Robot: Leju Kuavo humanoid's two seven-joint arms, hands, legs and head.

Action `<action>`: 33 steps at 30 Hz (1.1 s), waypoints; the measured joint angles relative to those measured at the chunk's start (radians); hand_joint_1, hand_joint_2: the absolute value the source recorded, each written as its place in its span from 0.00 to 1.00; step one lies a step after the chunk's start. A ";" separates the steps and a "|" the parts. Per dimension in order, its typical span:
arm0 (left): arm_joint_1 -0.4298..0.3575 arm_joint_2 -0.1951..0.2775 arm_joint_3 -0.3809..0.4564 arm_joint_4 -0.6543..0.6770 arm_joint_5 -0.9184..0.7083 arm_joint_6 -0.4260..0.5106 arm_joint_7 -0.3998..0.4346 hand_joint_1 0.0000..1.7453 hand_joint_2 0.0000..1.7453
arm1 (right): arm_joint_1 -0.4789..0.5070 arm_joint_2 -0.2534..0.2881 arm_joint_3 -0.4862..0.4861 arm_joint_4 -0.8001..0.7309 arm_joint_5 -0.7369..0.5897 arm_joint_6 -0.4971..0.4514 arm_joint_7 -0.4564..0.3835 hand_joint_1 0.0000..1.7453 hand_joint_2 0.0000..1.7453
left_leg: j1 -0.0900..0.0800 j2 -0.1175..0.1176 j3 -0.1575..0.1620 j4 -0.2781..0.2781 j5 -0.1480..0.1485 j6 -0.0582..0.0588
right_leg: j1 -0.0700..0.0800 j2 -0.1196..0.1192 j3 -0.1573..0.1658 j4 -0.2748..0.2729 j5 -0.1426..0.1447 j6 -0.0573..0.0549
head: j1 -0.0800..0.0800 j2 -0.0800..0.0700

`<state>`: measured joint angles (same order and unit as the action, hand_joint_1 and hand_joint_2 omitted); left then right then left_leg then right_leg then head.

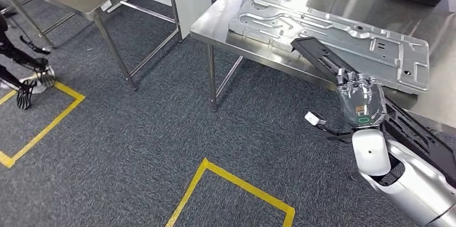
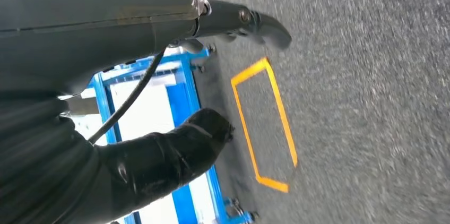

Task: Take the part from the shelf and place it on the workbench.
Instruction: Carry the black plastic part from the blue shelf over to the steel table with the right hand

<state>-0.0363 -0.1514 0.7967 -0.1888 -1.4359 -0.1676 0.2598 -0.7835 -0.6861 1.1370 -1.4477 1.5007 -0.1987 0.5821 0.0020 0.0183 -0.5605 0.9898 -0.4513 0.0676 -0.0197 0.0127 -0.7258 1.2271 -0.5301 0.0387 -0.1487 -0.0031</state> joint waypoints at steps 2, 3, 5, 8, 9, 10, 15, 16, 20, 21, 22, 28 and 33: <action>0.001 0.000 -0.002 0.000 0.000 -0.003 0.000 0.00 1.00 | -0.015 0.032 0.033 0.040 0.000 0.015 -0.001 1.00 1.00 | 0.000 0.022 -0.001 0.004 -0.004 -0.002 | -0.007 -0.011 -0.025 0.060 -0.009 0.008 | 0.000 0.000; 0.001 0.000 -0.004 0.000 0.000 -0.006 0.000 0.00 1.00 | -0.020 0.042 0.046 0.059 0.000 0.025 -0.004 1.00 1.00 | 0.001 0.032 -0.001 0.007 -0.007 -0.004 | -0.010 -0.016 -0.009 0.032 0.015 0.011 | 0.000 0.000; 0.001 0.000 -0.009 0.000 0.000 -0.011 0.000 0.00 1.00 | -0.035 0.054 0.063 0.097 0.000 0.044 -0.017 1.00 1.00 | 0.000 0.049 0.000 0.018 -0.016 -0.011 | -0.009 -0.047 0.060 -0.095 0.072 0.009 | 0.000 0.000; 0.003 0.001 -0.017 0.000 0.000 -0.016 0.000 0.00 1.00 | -0.059 0.061 0.075 0.140 0.000 0.055 -0.044 1.00 1.00 | -0.007 0.072 -0.001 0.030 -0.027 -0.026 | 0.005 -0.072 0.105 -0.193 0.094 -0.011 | 0.000 0.000; 0.002 0.001 -0.019 0.000 0.000 -0.016 0.000 0.00 1.00 | -0.064 0.062 0.077 0.151 0.000 0.055 -0.049 1.00 1.00 | -0.008 0.081 0.001 0.030 -0.029 -0.030 | 0.006 -0.061 0.102 -0.194 0.098 -0.016 | 0.000 0.000; 0.001 0.002 -0.021 0.000 0.000 -0.016 0.000 0.00 1.00 | -0.067 0.063 0.078 0.162 0.000 0.055 -0.051 1.00 1.00 | -0.007 0.085 0.002 0.030 -0.032 -0.036 | 0.003 -0.050 0.102 -0.196 0.100 -0.022 | 0.000 0.000; 0.002 0.004 -0.023 0.000 0.000 -0.016 0.000 0.00 1.00 | -0.078 0.072 0.088 0.185 0.000 0.070 -0.082 1.00 1.00 | 0.002 -0.003 -0.085 0.231 -0.149 -0.055 | -0.005 -0.002 0.101 -0.207 0.110 -0.044 | 0.000 0.000; 0.002 0.005 -0.023 0.000 0.000 -0.017 0.000 0.00 1.00 | -0.078 0.074 0.091 0.187 0.000 0.071 -0.104 1.00 1.00 | 0.002 -0.008 -0.114 0.289 -0.168 -0.055 | -0.004 0.007 0.099 -0.206 0.111 -0.045 | 0.000 0.000; 0.003 0.008 -0.024 0.000 0.000 -0.018 0.000 0.00 1.00 | -0.074 0.076 0.088 0.190 0.000 0.086 -0.172 1.00 1.00 | 0.004 -0.017 -0.074 0.179 -0.072 -0.050 | -0.005 0.037 0.098 -0.198 0.108 -0.042 | 0.000 0.000; 0.004 0.009 -0.024 0.000 0.000 -0.018 0.000 0.00 1.00 | -0.075 0.076 0.086 0.190 0.000 0.090 -0.174 1.00 1.00 | 0.004 -0.023 -0.045 0.114 -0.045 -0.048 | -0.004 0.042 0.097 -0.195 0.107 -0.038 | 0.000 0.000; 0.005 0.009 -0.024 0.000 0.000 -0.018 0.000 0.00 1.00 | -0.076 0.075 0.084 0.190 0.000 0.092 -0.174 1.00 1.00 | 0.005 -0.029 -0.027 0.071 -0.030 -0.045 | -0.003 0.046 0.094 -0.192 0.107 -0.033 | 0.000 0.000; 0.007 0.009 -0.024 0.000 0.000 -0.019 -0.001 0.00 1.00 | -0.078 0.068 0.081 0.191 0.000 0.087 -0.175 1.00 1.00 | 0.005 -0.024 -0.019 0.035 -0.011 -0.013 | -0.003 0.021 0.070 -0.147 0.077 -0.003 | 0.000 0.000; 0.010 0.009 -0.023 0.000 0.000 -0.019 0.000 0.00 1.00 | -0.074 0.071 0.078 0.186 0.000 0.065 -0.178 1.00 1.00 | -0.002 -0.013 -0.022 0.035 -0.009 -0.006 | -0.003 -0.007 -0.022 0.070 -0.013 0.000 | 0.000 0.000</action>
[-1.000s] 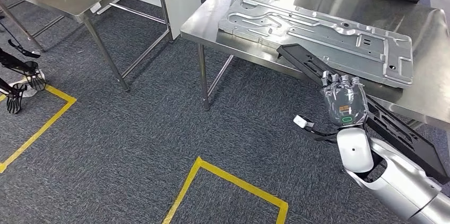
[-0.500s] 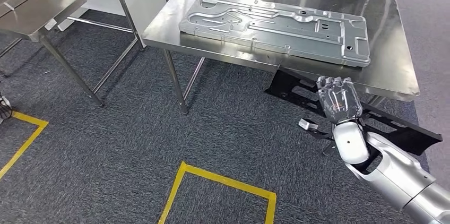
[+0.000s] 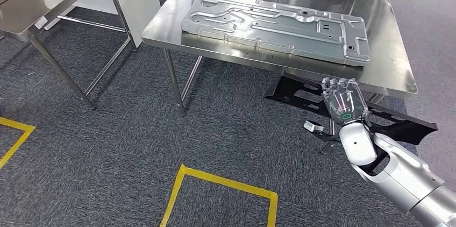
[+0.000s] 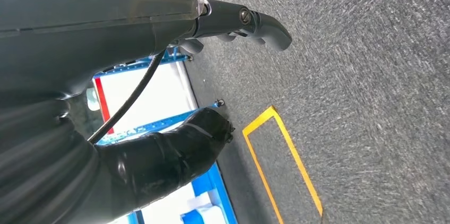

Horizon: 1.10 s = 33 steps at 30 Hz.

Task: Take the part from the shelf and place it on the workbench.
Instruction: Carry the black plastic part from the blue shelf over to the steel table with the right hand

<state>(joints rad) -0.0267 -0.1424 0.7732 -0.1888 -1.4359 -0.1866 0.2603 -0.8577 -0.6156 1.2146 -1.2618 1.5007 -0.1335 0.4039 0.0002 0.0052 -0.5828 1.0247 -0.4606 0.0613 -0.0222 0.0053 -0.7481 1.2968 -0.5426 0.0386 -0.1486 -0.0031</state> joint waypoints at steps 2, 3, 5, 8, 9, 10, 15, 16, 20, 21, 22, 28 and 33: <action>0.000 0.000 0.000 0.000 0.000 0.002 0.001 0.00 1.00 | -0.004 0.005 0.000 -0.015 0.000 -0.004 0.009 1.00 1.00 | -0.003 0.004 0.003 0.001 -0.002 0.000 | 0.003 -0.003 0.060 -0.109 0.061 -0.011 | 0.000 0.000; 0.000 -0.001 0.000 0.000 0.000 0.003 0.002 0.00 1.00 | -0.008 0.009 0.000 -0.025 0.000 -0.004 0.019 1.00 1.00 | -0.005 0.006 0.004 0.001 -0.003 -0.002 | 0.008 -0.008 0.097 -0.176 0.085 -0.018 | 0.000 0.000; -0.001 -0.003 0.000 0.000 0.000 0.007 0.004 0.00 1.00 | -0.020 0.018 0.001 -0.042 0.000 -0.002 0.046 1.00 1.00 | -0.009 0.010 0.002 0.003 -0.005 -0.005 | 0.016 -0.015 0.136 -0.259 0.104 -0.028 | 0.000 0.000; -0.002 -0.003 0.000 0.000 0.000 0.010 0.006 0.00 1.00 | -0.035 0.034 0.008 -0.064 0.000 0.000 0.080 1.00 1.00 | -0.011 0.011 -0.001 0.006 -0.008 0.000 | 0.018 -0.013 0.139 -0.272 0.103 -0.024 | 0.000 0.000; -0.002 -0.003 0.000 0.000 0.000 0.011 0.006 0.00 1.00 | -0.039 0.039 0.011 -0.070 0.000 0.000 0.089 1.00 1.00 | -0.010 0.012 -0.001 0.005 -0.008 0.001 | 0.018 -0.012 0.138 -0.272 0.102 -0.023 | 0.000 0.000; -0.002 -0.003 0.000 0.000 0.000 0.011 0.007 0.00 1.00 | -0.044 0.043 0.013 -0.075 0.000 0.000 0.097 1.00 1.00 | -0.009 0.012 0.000 0.003 -0.007 -0.002 | 0.019 -0.011 0.138 -0.271 0.102 -0.024 | 0.000 0.000; 0.000 -0.003 0.000 0.000 0.000 0.012 0.008 0.00 1.00 | -0.059 0.056 0.020 -0.091 0.000 0.000 0.112 1.00 1.00 | -0.009 0.011 0.001 -0.004 -0.002 -0.009 | 0.020 -0.011 0.137 -0.271 0.102 -0.028 | 0.000 0.000; 0.001 -0.003 0.000 0.000 0.000 0.012 0.008 0.00 1.00 | -0.062 0.058 0.022 -0.093 0.000 -0.001 0.114 1.00 1.00 | -0.009 0.011 0.001 -0.004 -0.002 -0.010 | 0.020 -0.011 0.136 -0.271 0.102 -0.028 | 0.000 0.000; 0.001 -0.003 0.000 0.000 0.000 0.012 0.009 0.00 1.00 | -0.088 0.067 0.038 -0.094 0.000 -0.011 0.142 1.00 1.00 | -0.007 0.011 0.000 -0.005 0.000 -0.013 | 0.020 -0.011 0.134 -0.269 0.103 -0.030 | 0.000 0.000; 0.001 -0.003 0.000 0.000 0.000 0.013 0.010 0.00 1.00 | -0.100 0.070 0.045 -0.094 0.000 -0.014 0.151 1.00 1.00 | -0.007 0.011 0.000 -0.005 0.000 -0.013 | 0.020 -0.010 0.134 -0.269 0.103 -0.030 | 0.000 0.000; 0.001 -0.003 0.000 0.000 0.000 0.013 0.012 0.00 1.00 | -0.113 0.074 0.052 -0.094 0.000 -0.016 0.157 1.00 1.00 | -0.007 0.011 0.000 -0.005 0.000 -0.013 | 0.020 -0.010 0.134 -0.269 0.103 -0.030 | 0.000 0.000; 0.002 -0.003 0.000 0.000 0.000 0.013 0.016 0.00 1.00 | -0.171 0.083 0.079 -0.116 0.000 -0.018 0.163 1.00 1.00 | -0.009 0.011 0.000 -0.005 0.000 -0.014 | 0.020 -0.011 0.135 -0.269 0.104 -0.030 | 0.000 0.000; 0.002 -0.003 -0.001 0.000 0.000 0.012 0.015 0.00 1.00 | -0.196 0.084 0.086 -0.126 0.000 -0.018 0.158 1.00 1.00 | -0.010 0.011 0.000 -0.004 0.000 -0.014 | 0.019 -0.011 0.135 -0.269 0.104 -0.030 | 0.000 0.000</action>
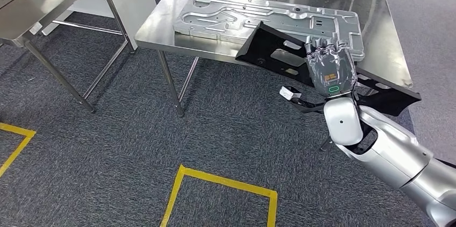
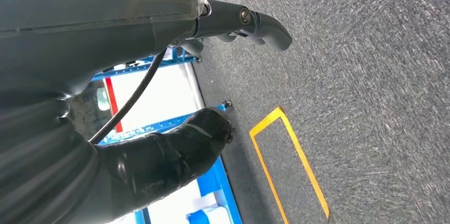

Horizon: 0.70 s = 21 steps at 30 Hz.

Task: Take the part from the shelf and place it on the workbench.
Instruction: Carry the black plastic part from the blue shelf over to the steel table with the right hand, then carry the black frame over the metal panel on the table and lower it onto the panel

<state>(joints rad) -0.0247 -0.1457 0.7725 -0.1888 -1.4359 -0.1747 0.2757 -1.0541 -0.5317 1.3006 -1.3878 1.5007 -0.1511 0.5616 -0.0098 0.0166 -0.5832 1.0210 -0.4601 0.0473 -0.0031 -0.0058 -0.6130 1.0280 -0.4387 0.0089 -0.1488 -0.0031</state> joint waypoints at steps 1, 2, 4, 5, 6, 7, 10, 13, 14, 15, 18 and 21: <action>0.000 0.000 -0.001 0.000 0.000 -0.001 0.000 0.00 1.00 | -0.006 0.001 0.002 -0.001 0.000 0.000 -0.002 1.00 1.00 | 0.000 0.000 0.000 0.000 0.000 0.000 | 0.000 0.000 0.000 0.000 0.000 0.000 | 0.000 0.000; 0.000 0.000 -0.002 0.000 0.000 -0.001 -0.001 0.00 1.00 | -0.013 0.002 0.004 -0.001 0.000 0.000 -0.006 1.00 1.00 | -0.001 0.000 0.000 0.000 0.000 0.000 | 0.000 0.000 0.000 0.000 0.000 0.000 | 0.000 0.000; 0.000 0.000 -0.004 0.000 0.000 -0.002 -0.003 0.00 1.00 | -0.024 0.005 0.007 -0.001 0.000 0.001 -0.012 1.00 1.00 | -0.001 0.000 0.000 0.001 0.000 0.000 | -0.001 0.000 0.000 0.000 0.000 0.000 | 0.000 0.000; 0.000 0.000 -0.005 0.000 0.000 -0.002 -0.004 0.00 1.00 | -0.028 0.007 0.007 -0.001 0.000 0.001 -0.015 1.00 1.00 | -0.001 0.000 0.000 0.001 0.000 0.000 | -0.001 0.000 0.000 0.000 0.000 0.000 | 0.000 0.000; 0.000 0.000 -0.006 0.000 0.000 -0.002 -0.005 0.00 1.00 | -0.032 0.009 0.007 -0.001 0.000 0.001 -0.019 1.00 1.00 | -0.001 0.000 0.000 0.001 0.000 0.000 | -0.001 0.000 0.000 0.000 0.000 0.000 | 0.000 0.000; 0.000 0.000 -0.006 0.000 0.000 -0.002 -0.006 0.00 1.00 | -0.034 0.011 0.007 -0.001 0.000 0.001 -0.023 1.00 1.00 | -0.001 0.000 0.000 0.001 0.000 0.000 | -0.001 0.000 0.000 0.000 0.000 0.000 | 0.000 0.000; 0.000 0.000 -0.007 0.000 0.000 -0.002 -0.008 0.00 1.00 | -0.040 0.016 0.007 -0.001 0.000 0.001 -0.031 1.00 1.00 | -0.001 0.000 0.000 0.001 0.000 0.000 | -0.001 0.000 0.000 0.000 0.000 0.001 | 0.000 0.000; 0.000 -0.001 -0.007 0.000 0.000 -0.002 -0.008 0.00 1.00 | -0.043 0.021 0.007 -0.002 0.000 0.002 -0.037 1.00 1.00 | -0.001 0.000 0.000 0.001 0.000 0.000 | -0.001 0.000 0.000 0.000 0.000 0.001 | 0.000 0.000; 0.000 -0.001 -0.007 0.000 0.000 -0.002 -0.008 0.00 1.00 | -0.044 0.023 0.007 -0.002 0.000 0.002 -0.040 1.00 1.00 | -0.001 0.000 0.000 0.001 0.000 0.000 | -0.001 0.000 0.000 0.000 0.000 0.001 | 0.000 0.000; 0.000 -0.001 -0.007 0.000 0.000 -0.002 -0.008 0.00 1.00 | -0.044 0.023 0.007 -0.002 0.000 0.003 -0.043 1.00 1.00 | -0.001 0.000 0.000 0.001 0.000 0.000 | -0.001 0.000 0.000 0.000 0.000 0.001 | 0.000 0.000; 0.000 -0.001 -0.007 0.000 0.000 -0.003 -0.008 0.00 1.00 | -0.047 0.025 0.007 -0.002 0.000 0.006 -0.052 1.00 1.00 | -0.004 -0.001 -0.002 0.004 -0.001 0.005 | -0.004 -0.001 0.001 -0.005 0.004 0.006 | 0.000 0.000; 0.000 -0.004 -0.008 0.000 0.000 -0.006 -0.010 0.00 1.00 | -0.056 0.026 0.001 -0.001 0.000 0.008 -0.078 1.00 1.00 | 0.004 0.002 0.011 -0.021 0.011 0.014 | -0.004 0.001 0.000 0.000 -0.001 0.016 | 0.000 0.000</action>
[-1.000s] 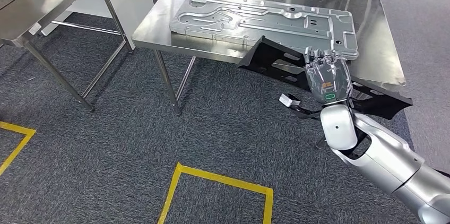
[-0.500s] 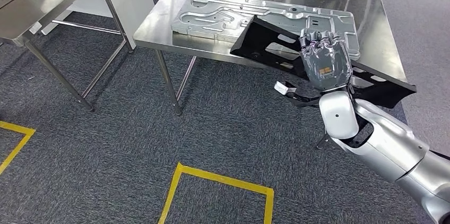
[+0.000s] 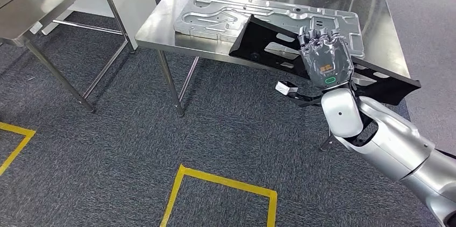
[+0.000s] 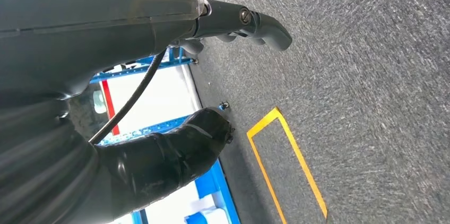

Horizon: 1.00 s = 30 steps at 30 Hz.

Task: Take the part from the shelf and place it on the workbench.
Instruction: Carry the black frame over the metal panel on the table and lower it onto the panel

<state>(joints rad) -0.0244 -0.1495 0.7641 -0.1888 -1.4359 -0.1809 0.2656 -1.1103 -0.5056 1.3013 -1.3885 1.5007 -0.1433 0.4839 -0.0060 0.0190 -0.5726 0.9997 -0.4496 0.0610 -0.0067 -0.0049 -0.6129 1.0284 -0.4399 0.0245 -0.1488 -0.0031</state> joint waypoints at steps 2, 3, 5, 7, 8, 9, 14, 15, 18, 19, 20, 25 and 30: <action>0.000 -0.002 -0.002 0.000 0.000 -0.001 -0.003 0.00 1.00 | -0.010 -0.001 -0.012 0.001 0.000 0.001 -0.018 1.00 1.00 | 0.008 0.005 0.012 -0.020 0.009 0.002 | 0.000 0.003 -0.036 0.078 -0.045 0.006 | 0.000 0.000; 0.000 -0.002 -0.005 0.000 0.000 -0.001 -0.005 0.00 1.00 | -0.014 -0.001 -0.018 0.001 0.000 0.003 -0.027 1.00 1.00 | 0.009 0.006 0.014 -0.023 0.010 0.002 | -0.001 0.004 -0.068 0.141 -0.074 0.010 | 0.000 0.000; -0.001 -0.002 -0.010 0.000 0.000 -0.003 -0.009 0.00 1.00 | -0.017 -0.001 -0.023 0.003 0.000 0.007 -0.039 1.00 1.00 | 0.012 0.006 0.014 -0.019 0.005 0.000 | -0.009 0.004 -0.127 0.251 -0.109 0.017 | 0.000 0.000; -0.001 -0.003 -0.014 0.000 0.000 -0.003 -0.013 0.00 1.00 | -0.017 0.000 -0.025 0.008 0.000 0.008 -0.042 1.00 1.00 | 0.020 0.006 0.016 -0.011 -0.004 -0.008 | -0.019 0.003 -0.127 0.237 -0.073 0.025 | 0.000 0.000; -0.001 -0.003 -0.015 0.000 0.000 -0.004 -0.014 0.00 1.00 | -0.018 0.001 -0.026 0.010 0.000 0.008 -0.041 1.00 1.00 | 0.025 0.006 0.018 -0.003 -0.012 -0.015 | -0.024 0.000 -0.099 0.177 -0.035 0.030 | 0.000 0.000; 0.000 -0.002 -0.015 0.000 0.000 -0.004 -0.015 0.00 1.00 | -0.020 0.003 -0.027 0.012 0.000 0.007 -0.040 1.00 1.00 | 0.029 0.006 0.018 0.005 -0.021 -0.023 | -0.026 -0.003 -0.068 0.112 -0.009 0.035 | 0.000 0.000; -0.005 0.000 -0.016 0.000 0.000 -0.004 -0.016 0.00 1.00 | -0.027 0.014 -0.031 0.021 0.000 0.004 -0.038 1.00 1.00 | 0.026 0.007 0.015 0.024 -0.045 -0.057 | -0.021 0.003 -0.027 0.023 -0.001 -0.004 | -0.001 0.000; -0.005 0.000 -0.016 0.000 0.000 -0.004 -0.016 0.00 1.00 | -0.027 0.016 -0.031 0.023 0.000 0.004 -0.038 1.00 1.00 | 0.027 0.005 0.015 0.031 -0.052 -0.060 | -0.021 0.005 -0.024 0.022 -0.004 -0.012 | -0.001 0.000; -0.005 0.000 -0.016 0.000 0.000 -0.004 -0.017 0.00 1.00 | -0.028 0.021 -0.036 0.028 0.000 0.003 -0.038 1.00 1.00 | 0.027 -0.004 -0.048 0.163 -0.111 -0.065 | -0.019 0.008 -0.008 0.019 -0.014 -0.033 | 0.000 0.000; -0.006 0.000 -0.016 0.000 0.000 -0.004 -0.018 0.00 1.00 | -0.027 0.023 -0.037 0.030 0.000 0.003 -0.038 1.00 1.00 | 0.026 -0.006 -0.089 0.234 -0.134 -0.064 | -0.015 0.010 -0.003 0.019 -0.019 -0.038 | 0.000 0.000; -0.008 0.000 -0.016 0.000 0.000 -0.004 -0.019 0.00 1.00 | -0.026 0.025 -0.037 0.032 0.000 0.003 -0.037 1.00 1.00 | 0.024 -0.007 -0.125 0.289 -0.143 -0.061 | -0.010 0.013 0.002 0.019 -0.024 -0.042 | 0.000 0.000; -0.004 0.004 -0.018 0.000 0.000 -0.006 -0.018 0.00 1.00 | -0.026 0.033 -0.037 0.043 0.000 -0.003 -0.021 1.00 1.00 | -0.003 -0.019 -0.102 0.138 0.018 0.001 | 0.013 0.029 0.050 0.015 -0.058 -0.050 | 0.001 0.000; 0.000 0.006 -0.025 0.000 0.000 -0.011 -0.016 0.00 1.00 | -0.027 0.046 -0.035 0.064 0.000 -0.007 -0.005 1.00 1.00 | -0.020 -0.022 -0.038 0.010 0.027 0.030 | 0.001 0.031 0.058 0.005 -0.053 -0.029 | 0.003 0.000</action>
<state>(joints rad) -0.0239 -0.1437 0.7391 -0.1888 -1.4359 -0.1918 0.2491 -1.1368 -0.4596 1.2664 -1.3249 1.5007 -0.1506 0.4787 -0.0258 -0.0025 -0.6107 1.0093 -0.4228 0.0913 -0.0056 0.0265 -0.5553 1.0334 -0.4931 -0.0041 -0.1458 -0.0030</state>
